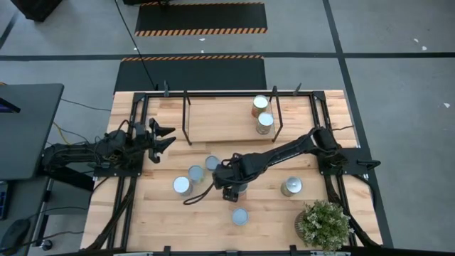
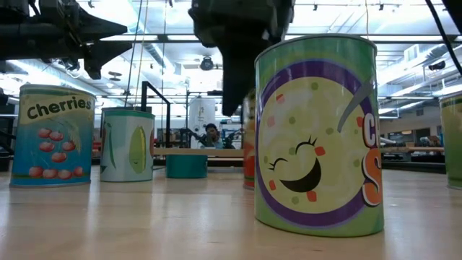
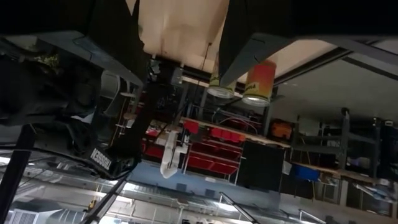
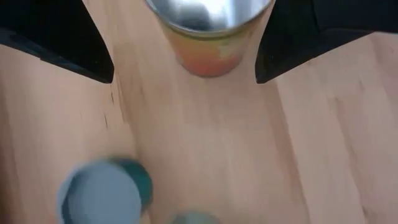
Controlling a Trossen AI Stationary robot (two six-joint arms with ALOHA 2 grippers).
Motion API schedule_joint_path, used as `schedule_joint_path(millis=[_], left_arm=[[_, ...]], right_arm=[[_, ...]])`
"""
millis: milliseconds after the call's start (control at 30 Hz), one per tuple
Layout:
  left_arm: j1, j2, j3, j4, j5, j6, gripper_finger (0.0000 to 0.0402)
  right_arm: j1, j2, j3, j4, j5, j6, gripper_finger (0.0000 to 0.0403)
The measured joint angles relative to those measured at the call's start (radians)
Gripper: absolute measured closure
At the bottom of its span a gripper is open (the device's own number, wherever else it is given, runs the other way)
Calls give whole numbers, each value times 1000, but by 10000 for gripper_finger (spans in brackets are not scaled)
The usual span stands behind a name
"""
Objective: Pick and place cans onto a shelf
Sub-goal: Put the canned corn on the shelf
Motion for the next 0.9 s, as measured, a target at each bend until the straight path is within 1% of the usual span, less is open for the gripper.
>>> schedule_joint_path(millis=[133, 267, 367, 500, 733, 900], left_arm=[[0, 0, 0, -5, 0, 1, 198], [0, 0, 0, -5, 0, 1, 198], [0, 0, 0, -5, 0, 1, 198], [0, 0, 0, -5, 0, 1, 198], [0, 0, 0, -5, 0, 1, 198], [0, 0, 0, -5, 0, 1, 198]], right_arm=[[-1, -4, 0, -34, -20, 64, 3], [0, -4, -6, -114, -43, 98, 3], [-1, -3, -29, -121, -58, 109, 3], [-1, -5, -61, -121, -139, 93, 7], [-2, -4, -87, -143, -148, 53, 21], [-14, -4, -86, -141, -150, 2, 51]])
